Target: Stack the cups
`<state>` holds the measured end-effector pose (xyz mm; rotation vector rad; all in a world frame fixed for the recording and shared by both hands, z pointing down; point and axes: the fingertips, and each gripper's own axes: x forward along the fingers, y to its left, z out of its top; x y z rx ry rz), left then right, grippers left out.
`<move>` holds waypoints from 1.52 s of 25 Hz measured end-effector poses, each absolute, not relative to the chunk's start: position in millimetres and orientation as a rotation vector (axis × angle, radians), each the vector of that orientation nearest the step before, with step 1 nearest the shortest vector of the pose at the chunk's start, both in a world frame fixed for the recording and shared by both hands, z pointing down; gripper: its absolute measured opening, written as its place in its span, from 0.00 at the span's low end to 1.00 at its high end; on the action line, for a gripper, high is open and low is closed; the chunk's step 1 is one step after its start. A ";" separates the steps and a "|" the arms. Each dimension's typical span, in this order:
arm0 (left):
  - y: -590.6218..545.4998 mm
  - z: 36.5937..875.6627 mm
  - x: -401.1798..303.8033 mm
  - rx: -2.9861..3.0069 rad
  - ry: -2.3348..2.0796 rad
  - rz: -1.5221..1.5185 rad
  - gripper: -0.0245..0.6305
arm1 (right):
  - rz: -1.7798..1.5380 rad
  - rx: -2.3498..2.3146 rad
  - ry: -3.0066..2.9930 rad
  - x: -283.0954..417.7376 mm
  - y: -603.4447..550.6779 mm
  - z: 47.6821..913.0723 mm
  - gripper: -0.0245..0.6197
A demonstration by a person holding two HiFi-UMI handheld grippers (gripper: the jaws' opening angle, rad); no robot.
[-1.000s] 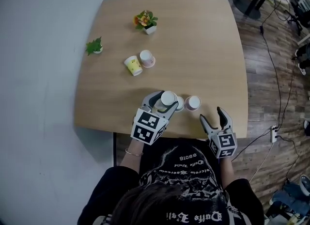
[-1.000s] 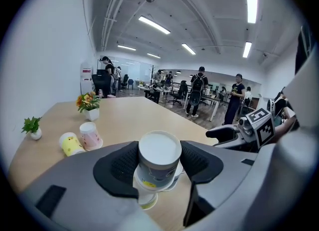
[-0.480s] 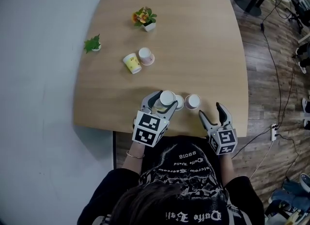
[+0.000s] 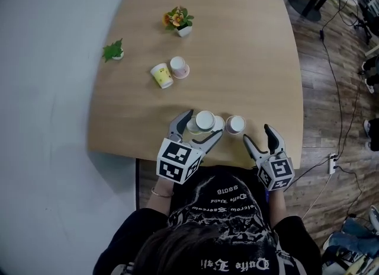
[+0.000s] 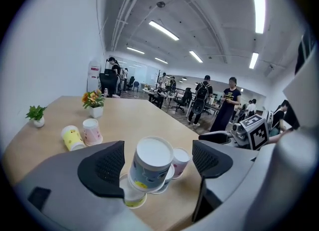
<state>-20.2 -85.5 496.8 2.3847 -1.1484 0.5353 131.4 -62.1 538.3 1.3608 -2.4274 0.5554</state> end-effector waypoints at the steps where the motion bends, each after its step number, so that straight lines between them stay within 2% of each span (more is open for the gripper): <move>1: -84.1 491.1 -22.4 2.381 -1.145 0.497 0.70 | 0.549 1.339 -2.452 130.1 -64.4 530.3 0.58; 6: -73.9 463.3 -40.2 2.414 -1.137 0.357 0.70 | 0.444 1.198 -2.570 123.0 -90.5 476.6 0.58; 11: -75.5 446.7 -83.7 2.332 -1.306 0.180 0.70 | 0.272 1.076 -2.675 104.9 -136.5 417.9 0.58; 18: -71.7 438.7 -147.4 2.181 -1.555 0.031 0.70 | 0.054 0.780 -2.740 46.6 -193.5 385.9 0.58; 23: -64.2 435.2 -180.1 2.074 -1.700 -0.069 0.70 | 0.036 0.579 -2.775 2.6 -228.0 394.2 0.59; 30: -53.0 445.2 -200.3 1.923 -1.845 -0.025 0.70 | -0.019 0.340 -2.766 -56.2 -262.3 414.9 0.59; 38: -44.9 456.3 -213.2 1.791 -1.968 0.014 0.70 | -0.029 0.170 -2.691 -112.8 -279.2 492.0 0.59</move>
